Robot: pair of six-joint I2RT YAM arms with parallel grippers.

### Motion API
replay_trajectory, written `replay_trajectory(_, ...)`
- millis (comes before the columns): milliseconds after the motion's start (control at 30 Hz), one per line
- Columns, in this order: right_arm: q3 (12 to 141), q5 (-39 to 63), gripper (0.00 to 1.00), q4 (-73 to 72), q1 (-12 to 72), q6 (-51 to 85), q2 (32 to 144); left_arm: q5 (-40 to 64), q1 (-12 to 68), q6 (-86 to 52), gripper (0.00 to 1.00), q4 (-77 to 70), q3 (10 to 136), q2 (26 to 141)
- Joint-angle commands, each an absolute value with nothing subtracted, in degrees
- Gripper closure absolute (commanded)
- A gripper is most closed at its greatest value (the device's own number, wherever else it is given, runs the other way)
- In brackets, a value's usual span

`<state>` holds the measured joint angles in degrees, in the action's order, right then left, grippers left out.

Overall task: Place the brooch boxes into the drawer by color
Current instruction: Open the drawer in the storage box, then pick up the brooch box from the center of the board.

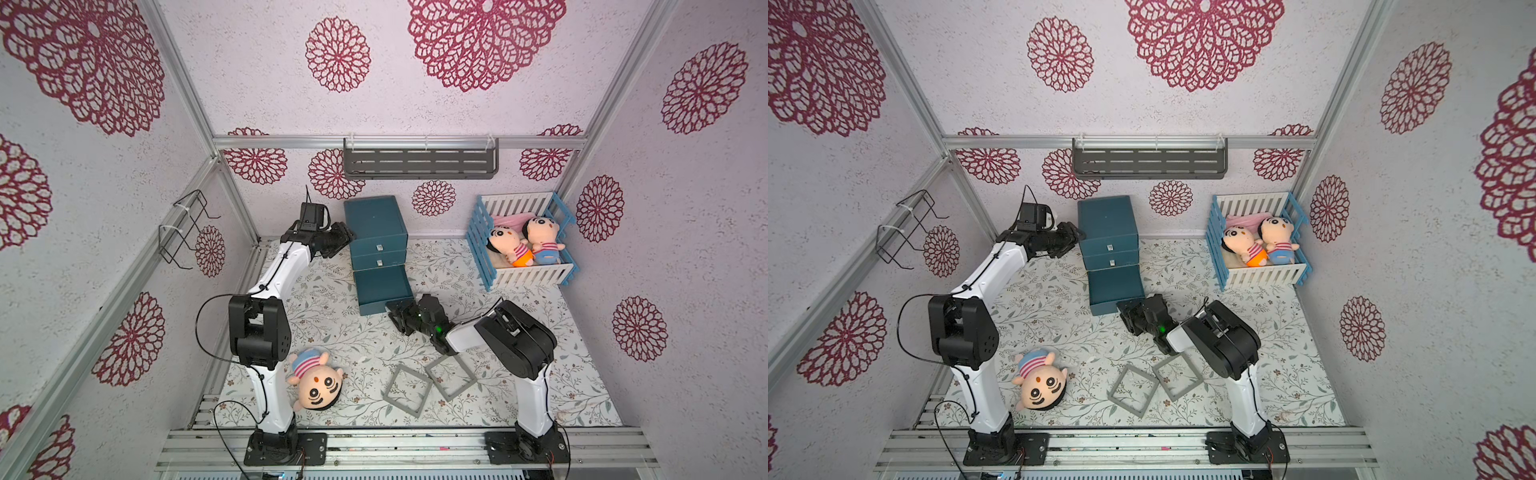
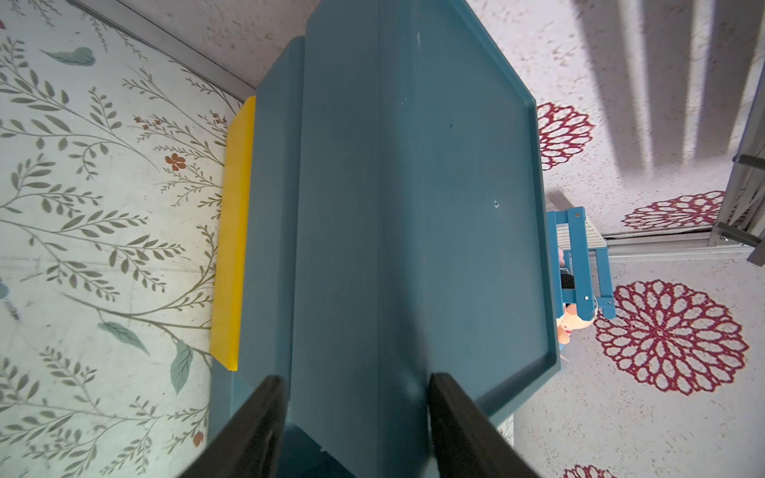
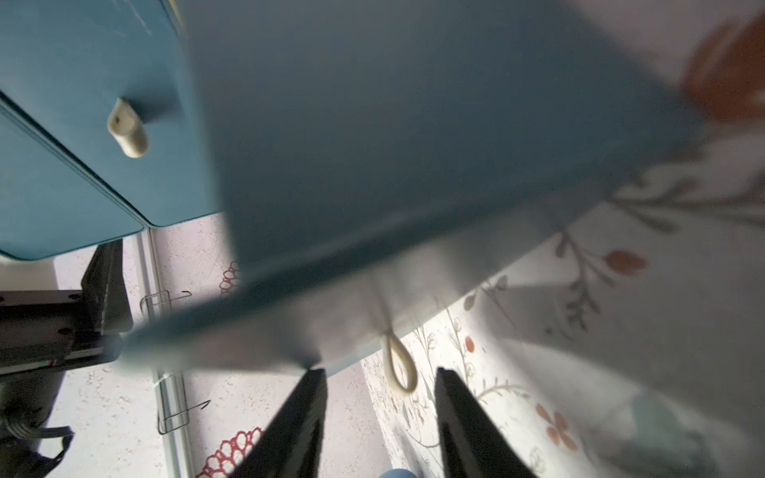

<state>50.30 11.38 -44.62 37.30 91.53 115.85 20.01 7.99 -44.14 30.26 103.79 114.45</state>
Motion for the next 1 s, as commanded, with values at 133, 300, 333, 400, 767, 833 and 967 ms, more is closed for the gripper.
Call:
replay_trajectory(133,50.64,9.65,0.37,-41.40,37.36,85.88,109.14,17.28,8.69,-42.48,0.28,34.40,103.94,113.12)
replay_trajectory(300,49.94,10.17,0.35,-36.19,36.18,80.25,104.79,15.05,9.50,-42.78,0.17,33.88,99.53,106.22)
replay_trajectory(333,49.65,10.37,0.36,-35.20,35.85,78.90,103.78,14.58,9.80,-43.05,0.17,33.31,98.16,105.04)
replay_trajectory(400,49.01,10.90,0.36,-32.46,35.26,75.38,101.40,13.20,10.56,-43.52,0.17,32.12,94.78,101.88)
replay_trajectory(767,42.58,10.91,0.39,-17.32,32.71,50.50,85.16,-0.05,22.09,-44.99,0.18,29.79,78.43,86.36)
replay_trajectory(833,40.94,10.51,0.41,-13.95,32.45,44.83,81.65,-3.34,25.33,-45.79,0.19,28.48,74.35,83.21)
replay_trajectory(967,36.73,8.49,0.44,-7.02,31.96,37.05,73.54,-9.55,32.19,-47.66,0.19,25.47,65.88,77.02)
